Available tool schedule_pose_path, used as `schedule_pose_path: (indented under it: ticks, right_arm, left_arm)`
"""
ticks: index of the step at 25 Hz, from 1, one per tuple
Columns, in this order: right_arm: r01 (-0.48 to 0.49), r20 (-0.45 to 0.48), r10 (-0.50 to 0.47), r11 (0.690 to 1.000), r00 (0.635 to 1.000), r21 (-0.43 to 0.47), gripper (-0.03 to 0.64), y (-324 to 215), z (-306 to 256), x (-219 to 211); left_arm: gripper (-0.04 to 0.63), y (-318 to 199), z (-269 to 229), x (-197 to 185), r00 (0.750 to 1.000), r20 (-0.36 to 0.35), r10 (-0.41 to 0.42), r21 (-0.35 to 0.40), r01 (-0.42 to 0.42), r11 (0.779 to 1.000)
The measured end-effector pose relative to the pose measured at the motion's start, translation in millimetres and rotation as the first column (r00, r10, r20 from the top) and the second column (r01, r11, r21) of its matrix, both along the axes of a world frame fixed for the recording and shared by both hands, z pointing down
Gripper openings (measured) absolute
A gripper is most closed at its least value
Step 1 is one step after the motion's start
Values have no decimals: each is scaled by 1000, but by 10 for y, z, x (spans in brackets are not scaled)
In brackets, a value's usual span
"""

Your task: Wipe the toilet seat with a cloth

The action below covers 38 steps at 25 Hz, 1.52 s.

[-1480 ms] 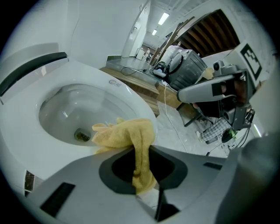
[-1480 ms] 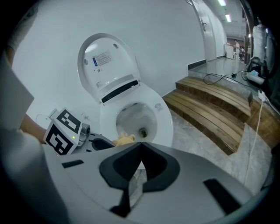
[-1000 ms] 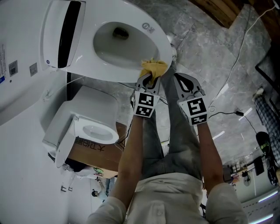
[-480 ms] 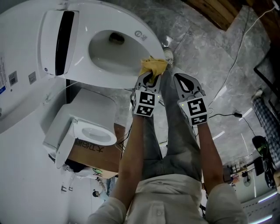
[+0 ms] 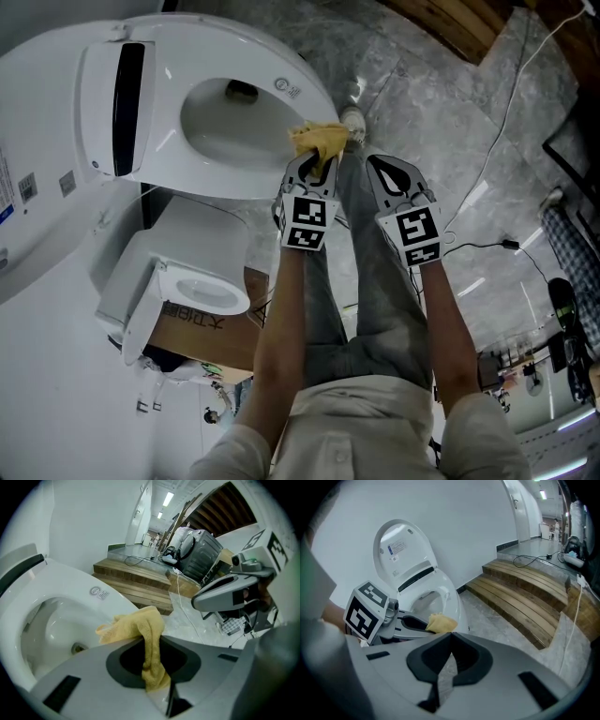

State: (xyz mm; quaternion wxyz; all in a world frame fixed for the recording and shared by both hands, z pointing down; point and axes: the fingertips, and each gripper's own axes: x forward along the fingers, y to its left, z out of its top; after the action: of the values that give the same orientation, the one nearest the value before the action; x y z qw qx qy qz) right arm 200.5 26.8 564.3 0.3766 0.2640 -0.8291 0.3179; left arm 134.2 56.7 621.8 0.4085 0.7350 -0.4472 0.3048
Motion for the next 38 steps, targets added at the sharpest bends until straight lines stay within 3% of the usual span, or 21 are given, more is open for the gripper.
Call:
schedule_pose_path:
  ticks: [23,38]
  right_arm:
    - [7,0,-7,1000,1000,1,8,-299,96,-178]
    - [3,8,-3,1000,1000,8,8,-555,97,-519]
  left_arm:
    - [81,-649,-6,-242,999,35,18,56,-20,998]
    - [81,-1053,-41,-586,1000,19,24,94,-26,995]
